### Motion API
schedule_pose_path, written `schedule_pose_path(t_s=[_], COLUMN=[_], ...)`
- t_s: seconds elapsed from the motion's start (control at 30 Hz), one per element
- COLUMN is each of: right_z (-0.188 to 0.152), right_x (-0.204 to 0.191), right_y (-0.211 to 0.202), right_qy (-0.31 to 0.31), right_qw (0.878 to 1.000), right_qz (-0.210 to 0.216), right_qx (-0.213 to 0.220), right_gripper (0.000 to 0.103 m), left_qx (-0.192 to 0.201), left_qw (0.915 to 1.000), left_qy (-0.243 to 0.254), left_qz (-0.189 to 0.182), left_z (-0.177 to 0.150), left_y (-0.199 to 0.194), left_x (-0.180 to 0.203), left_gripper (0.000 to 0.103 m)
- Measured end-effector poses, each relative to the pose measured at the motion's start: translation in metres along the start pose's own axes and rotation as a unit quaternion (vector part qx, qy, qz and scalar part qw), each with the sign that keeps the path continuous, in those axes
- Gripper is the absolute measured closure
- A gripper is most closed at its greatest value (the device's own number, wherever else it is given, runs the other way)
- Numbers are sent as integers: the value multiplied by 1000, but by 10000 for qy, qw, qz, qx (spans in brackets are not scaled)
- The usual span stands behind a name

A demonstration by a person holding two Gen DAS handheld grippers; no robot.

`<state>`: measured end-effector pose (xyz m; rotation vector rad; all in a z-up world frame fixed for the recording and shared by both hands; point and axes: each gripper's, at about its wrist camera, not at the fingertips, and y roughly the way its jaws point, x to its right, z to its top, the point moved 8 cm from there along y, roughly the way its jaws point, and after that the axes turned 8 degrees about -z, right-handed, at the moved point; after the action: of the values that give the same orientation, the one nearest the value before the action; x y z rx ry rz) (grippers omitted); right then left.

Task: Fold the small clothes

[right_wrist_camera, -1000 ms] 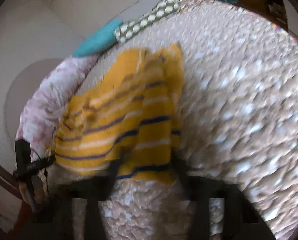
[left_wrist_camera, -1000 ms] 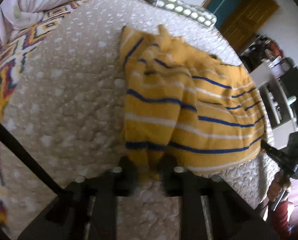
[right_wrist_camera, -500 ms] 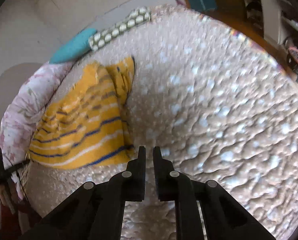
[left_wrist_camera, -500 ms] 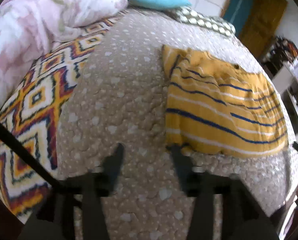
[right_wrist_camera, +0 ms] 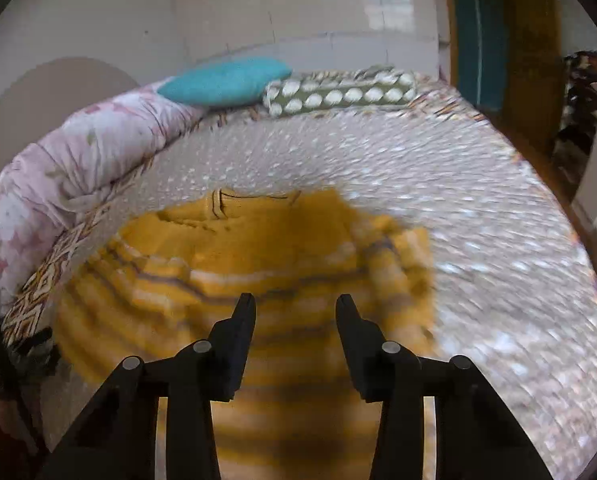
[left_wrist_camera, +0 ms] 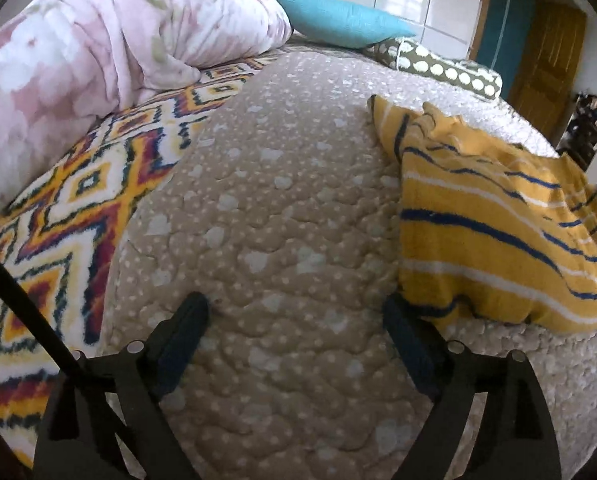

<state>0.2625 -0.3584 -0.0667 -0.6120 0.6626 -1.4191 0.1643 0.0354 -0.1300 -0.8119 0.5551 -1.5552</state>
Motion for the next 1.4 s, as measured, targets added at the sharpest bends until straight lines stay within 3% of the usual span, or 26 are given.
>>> schedule_pose_path(t_s=[0.13, 0.2, 0.27, 0.33, 0.43, 0.57, 0.67, 0.83, 0.87, 0.9, 0.97, 1.1, 1.13, 1.2, 1.27, 1.4], right_z=[7, 12, 16, 26, 41, 43, 40, 31, 27, 25, 24, 47, 50, 49, 35, -6], right_x=[32, 39, 27, 5, -61, -158, -221, -300, -313, -319, -331, -312, -302, -290, -273, -258], right_y=[87, 93, 83, 57, 9, -5, 13, 73, 87, 94, 90, 39, 20, -1, -15, -9], right_qy=[407, 629, 259, -195, -714, -1331, -1683, -1993, -2083, -2194, -2476, -1995, -1818, -1754, -1821, -1777], right_qw=[9933, 9930, 9901, 9883, 9941, 9907, 9835, 9731, 9707, 9698, 9658, 9774, 9794, 9794, 9775, 9748], right_qz=[-750, -821, -1257, -1500, -786, 289, 629, 790, 690, 497, 221, 661, 857, 970, 998, 1099], right_qx=[-784, -573, -570, -217, 215, -20, -229, -844, -980, -938, -737, -243, -204, -236, -362, -784], right_gripper=[58, 57, 57, 57, 57, 57, 61, 61, 54, 46, 42, 47, 50, 72, 86, 86], left_qx=[109, 150, 189, 238, 272, 296, 336, 412, 417, 417, 424, 475, 484, 507, 529, 551], left_qw=[9996, 9993, 9989, 9983, 9979, 9977, 9972, 9956, 9953, 9952, 9950, 9938, 9935, 9930, 9926, 9919], left_qy=[-108, -155, -193, -249, -282, -293, -324, -418, -434, -441, -446, -499, -511, -534, -555, -582], left_qz=[-217, -304, -378, -471, -509, -528, -584, -736, -758, -771, -789, -873, -890, -918, -946, -981], left_z=[1, 1, 1, 1, 2, 2, 1, 1, 1, 1, 1, 1, 2, 2, 2, 2], left_y=[-2, -4, -4, -5, -6, -7, -8, -10, -10, -10, -10, -12, -12, -13, -13, -13], left_x=[-1, -2, -2, -4, -4, -3, -5, -7, -7, -8, -8, -9, -9, -10, -11, -11], left_gripper=[12, 11, 10, 10, 10, 10, 10, 10, 10, 10, 10, 10, 10, 10, 10, 10])
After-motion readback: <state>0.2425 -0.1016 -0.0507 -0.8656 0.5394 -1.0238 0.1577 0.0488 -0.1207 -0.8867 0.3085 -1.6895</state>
